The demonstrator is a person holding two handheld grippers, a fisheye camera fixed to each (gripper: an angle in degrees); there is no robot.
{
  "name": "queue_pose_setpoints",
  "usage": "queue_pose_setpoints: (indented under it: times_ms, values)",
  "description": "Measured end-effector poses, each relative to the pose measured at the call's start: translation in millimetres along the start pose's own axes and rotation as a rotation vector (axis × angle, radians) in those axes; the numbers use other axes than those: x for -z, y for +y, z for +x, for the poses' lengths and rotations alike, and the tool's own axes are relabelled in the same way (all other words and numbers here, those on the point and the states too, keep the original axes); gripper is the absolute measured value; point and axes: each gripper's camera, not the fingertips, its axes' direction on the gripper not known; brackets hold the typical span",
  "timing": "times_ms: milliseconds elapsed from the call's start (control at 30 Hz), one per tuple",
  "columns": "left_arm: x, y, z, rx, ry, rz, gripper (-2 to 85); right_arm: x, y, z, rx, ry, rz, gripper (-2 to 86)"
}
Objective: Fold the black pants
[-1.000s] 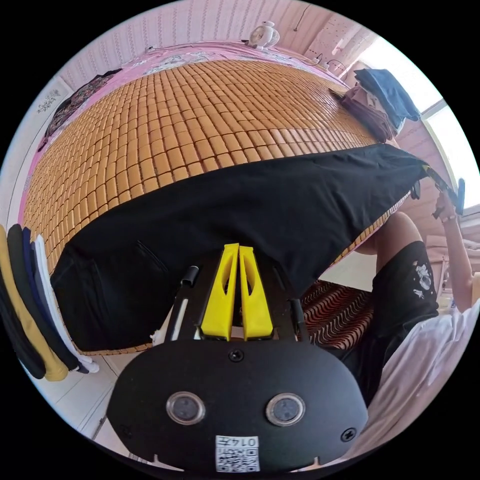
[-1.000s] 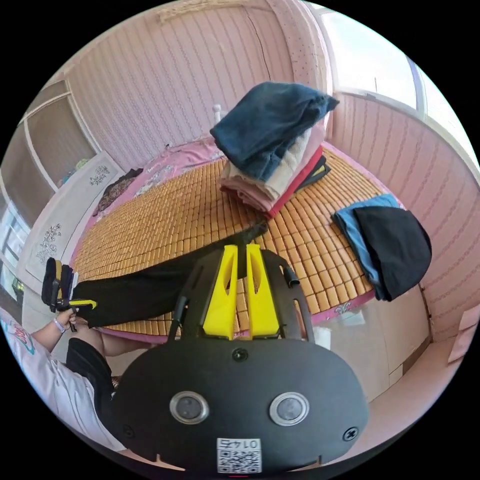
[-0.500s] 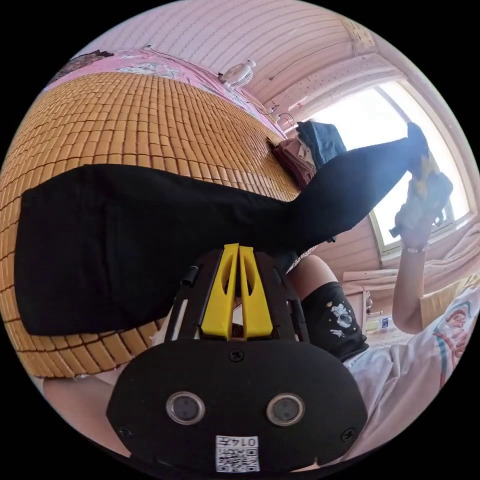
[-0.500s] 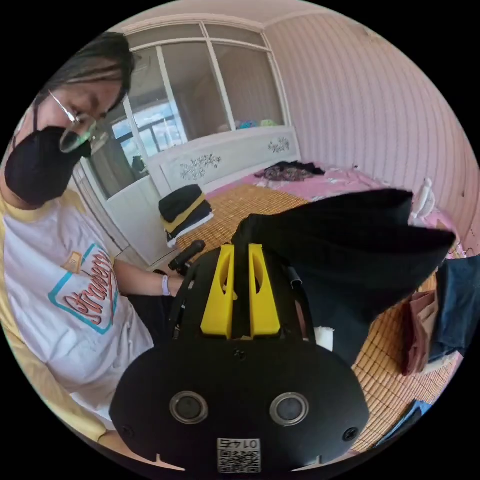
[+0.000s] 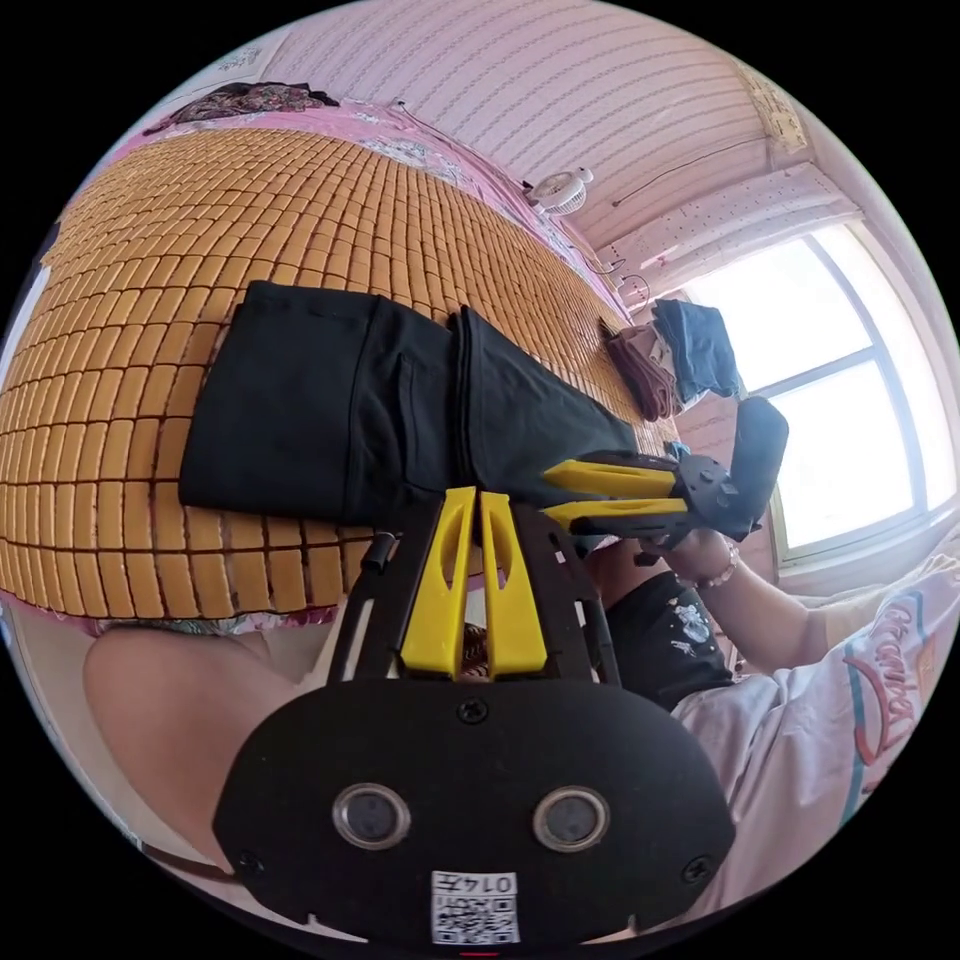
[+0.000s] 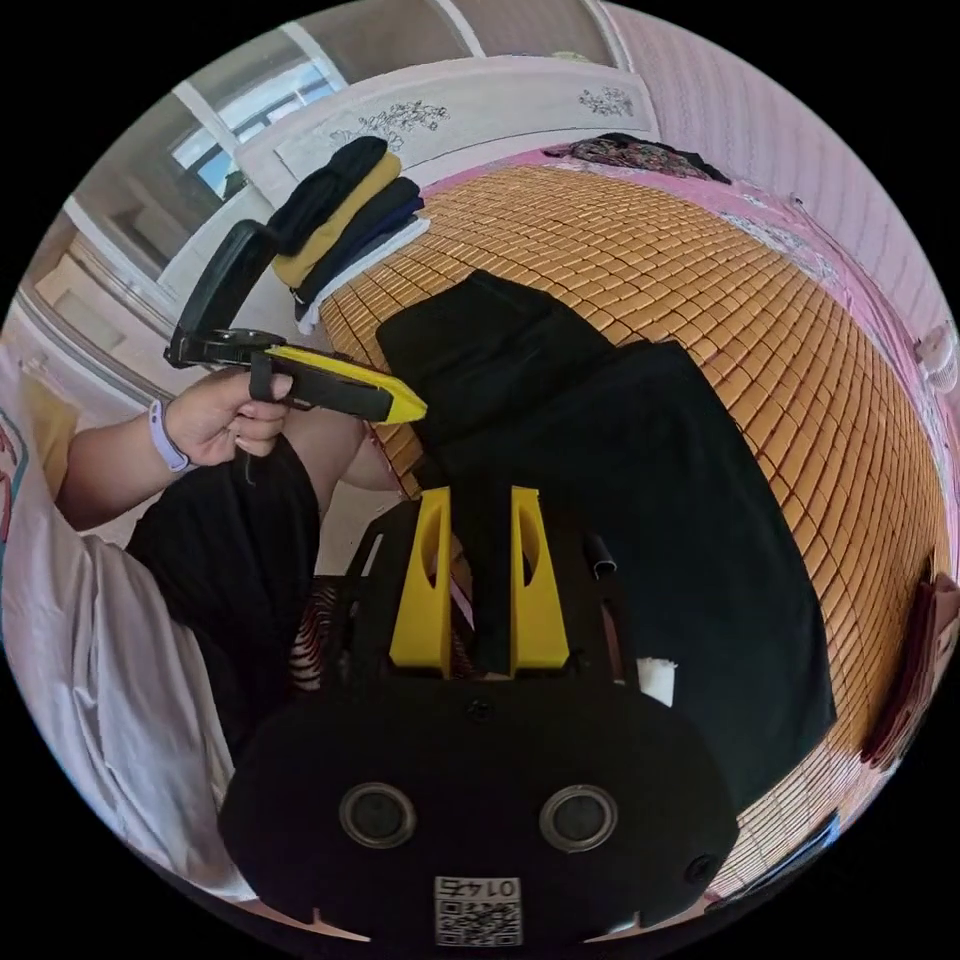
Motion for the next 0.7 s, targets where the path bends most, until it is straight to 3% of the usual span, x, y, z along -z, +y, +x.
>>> queue_pose_setpoints:
  times_ms: [167, 300, 500, 700]
  values:
    - [2.2, 4.7, -5.4, 0.016, -0.024, 0.015, -0.9, -27.2, -23.2, -11.3, 0.064, 0.062, -0.091, 0.9]
    - [15.7, 11.0, -9.7, 0.029, -0.023, 0.071, -0.9, 1.2, -25.8, -14.9, 0.059, 0.067, 0.026, -0.4]
    - [19.5, 17.8, -10.2, 0.048, -0.014, 0.051, -0.1, -33.7, -28.0, -13.3, 0.081, -0.048, -0.078, 0.9]
    - [3.4, 21.4, -1.2, 0.049, 0.032, 0.000, 8.7, -27.9, -37.7, -6.9, 0.085, -0.151, -0.051, 6.9]
